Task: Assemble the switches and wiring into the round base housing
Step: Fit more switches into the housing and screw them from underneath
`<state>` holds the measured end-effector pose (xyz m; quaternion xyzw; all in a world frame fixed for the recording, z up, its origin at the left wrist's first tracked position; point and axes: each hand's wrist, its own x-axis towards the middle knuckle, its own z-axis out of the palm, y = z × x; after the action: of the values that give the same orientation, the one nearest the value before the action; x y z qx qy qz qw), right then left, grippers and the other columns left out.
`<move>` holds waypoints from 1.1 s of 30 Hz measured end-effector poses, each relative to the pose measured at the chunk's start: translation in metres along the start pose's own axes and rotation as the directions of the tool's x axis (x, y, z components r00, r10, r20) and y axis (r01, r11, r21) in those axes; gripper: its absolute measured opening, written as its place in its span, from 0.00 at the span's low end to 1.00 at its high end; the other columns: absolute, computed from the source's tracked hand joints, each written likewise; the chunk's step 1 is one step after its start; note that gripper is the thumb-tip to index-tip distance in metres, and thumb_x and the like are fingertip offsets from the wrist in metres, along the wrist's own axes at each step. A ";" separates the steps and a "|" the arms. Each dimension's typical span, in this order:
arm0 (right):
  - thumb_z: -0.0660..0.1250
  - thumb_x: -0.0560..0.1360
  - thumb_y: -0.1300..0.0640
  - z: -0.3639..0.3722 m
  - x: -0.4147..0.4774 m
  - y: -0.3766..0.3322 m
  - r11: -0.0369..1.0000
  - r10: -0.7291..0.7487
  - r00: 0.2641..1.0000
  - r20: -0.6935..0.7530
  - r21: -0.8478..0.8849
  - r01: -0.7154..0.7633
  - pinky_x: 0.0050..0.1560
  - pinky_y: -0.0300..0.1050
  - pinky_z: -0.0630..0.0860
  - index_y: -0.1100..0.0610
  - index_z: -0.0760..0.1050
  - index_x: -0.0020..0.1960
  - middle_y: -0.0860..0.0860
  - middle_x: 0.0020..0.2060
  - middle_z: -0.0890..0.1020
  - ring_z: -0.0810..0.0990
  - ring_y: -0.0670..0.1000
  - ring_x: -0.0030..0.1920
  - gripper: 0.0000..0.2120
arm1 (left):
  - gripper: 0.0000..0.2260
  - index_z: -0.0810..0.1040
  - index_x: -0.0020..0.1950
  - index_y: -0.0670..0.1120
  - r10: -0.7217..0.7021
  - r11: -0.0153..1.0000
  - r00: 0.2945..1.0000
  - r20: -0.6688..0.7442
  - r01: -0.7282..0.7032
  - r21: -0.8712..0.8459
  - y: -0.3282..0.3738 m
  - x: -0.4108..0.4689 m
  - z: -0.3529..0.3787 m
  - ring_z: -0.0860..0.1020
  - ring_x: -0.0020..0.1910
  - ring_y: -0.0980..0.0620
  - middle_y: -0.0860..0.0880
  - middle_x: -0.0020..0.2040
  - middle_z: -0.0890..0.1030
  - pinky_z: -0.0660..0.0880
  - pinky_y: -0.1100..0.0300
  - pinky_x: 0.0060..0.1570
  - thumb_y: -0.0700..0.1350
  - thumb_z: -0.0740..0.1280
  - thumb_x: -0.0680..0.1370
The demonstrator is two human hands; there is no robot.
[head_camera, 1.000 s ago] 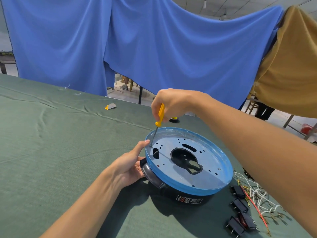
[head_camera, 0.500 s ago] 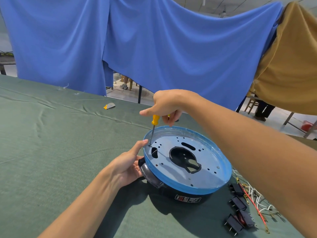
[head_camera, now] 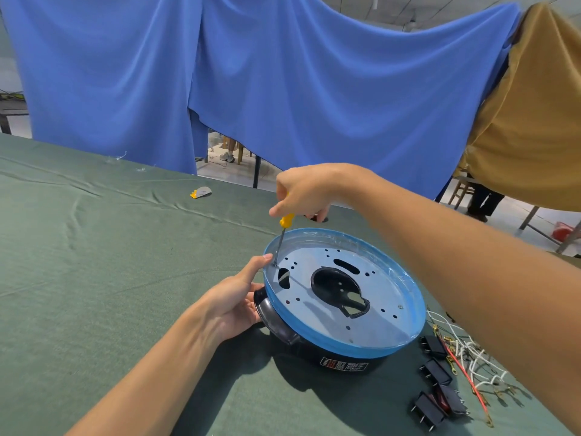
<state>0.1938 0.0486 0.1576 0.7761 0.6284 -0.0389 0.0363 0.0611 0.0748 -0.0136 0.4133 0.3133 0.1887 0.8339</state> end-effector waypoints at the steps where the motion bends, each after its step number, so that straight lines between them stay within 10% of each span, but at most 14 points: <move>1: 0.65 0.78 0.50 -0.001 -0.002 -0.001 0.999 -0.036 0.999 0.000 0.016 0.036 0.23 0.33 0.72 0.56 0.74 0.49 0.50 0.34 0.79 0.79 0.43 0.23 0.10 | 0.30 0.78 0.61 0.34 0.000 1.000 1.000 0.001 0.000 0.003 0.000 0.000 0.000 0.83 0.48 0.39 0.35 0.54 0.83 0.81 0.48 0.47 0.55 0.74 0.68; 7: 0.61 0.80 0.54 0.015 0.003 -0.002 0.993 -0.067 0.979 -0.193 -0.106 0.047 0.28 0.41 0.67 0.59 0.66 0.33 0.53 0.25 0.74 0.75 0.55 0.29 0.18 | 0.27 0.78 0.60 0.34 -0.014 1.000 1.000 -0.005 0.014 0.012 0.000 -0.001 0.000 0.83 0.52 0.38 0.35 0.53 0.83 0.80 0.47 0.50 0.54 0.73 0.72; 19: 0.66 0.74 0.51 0.003 -0.022 0.001 0.998 -0.069 0.965 -0.253 -0.013 0.068 0.28 0.39 0.67 0.65 0.78 0.42 0.54 0.26 0.76 0.73 0.52 0.30 0.16 | 0.26 0.78 0.28 0.45 -0.110 0.905 0.994 0.004 0.099 0.413 0.019 -0.014 -0.005 0.79 0.32 0.52 0.47 0.35 0.79 0.76 0.59 0.37 0.69 0.74 0.60; 33: 0.71 0.73 0.46 0.016 -0.083 -0.015 0.983 -0.169 0.957 -0.234 0.037 0.183 0.27 0.36 0.68 0.54 0.80 0.44 0.49 0.30 0.82 0.75 0.40 0.25 0.10 | 0.25 0.73 0.38 0.43 -0.375 0.751 0.924 0.077 0.254 0.609 0.014 -0.049 -0.002 0.53 0.25 0.56 0.52 0.33 0.60 0.51 0.68 0.21 0.66 0.69 0.65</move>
<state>0.1619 -0.0310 0.1504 0.7171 0.6935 0.0297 -0.0628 0.0228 0.0561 0.0143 0.6085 0.3385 -0.1025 0.7104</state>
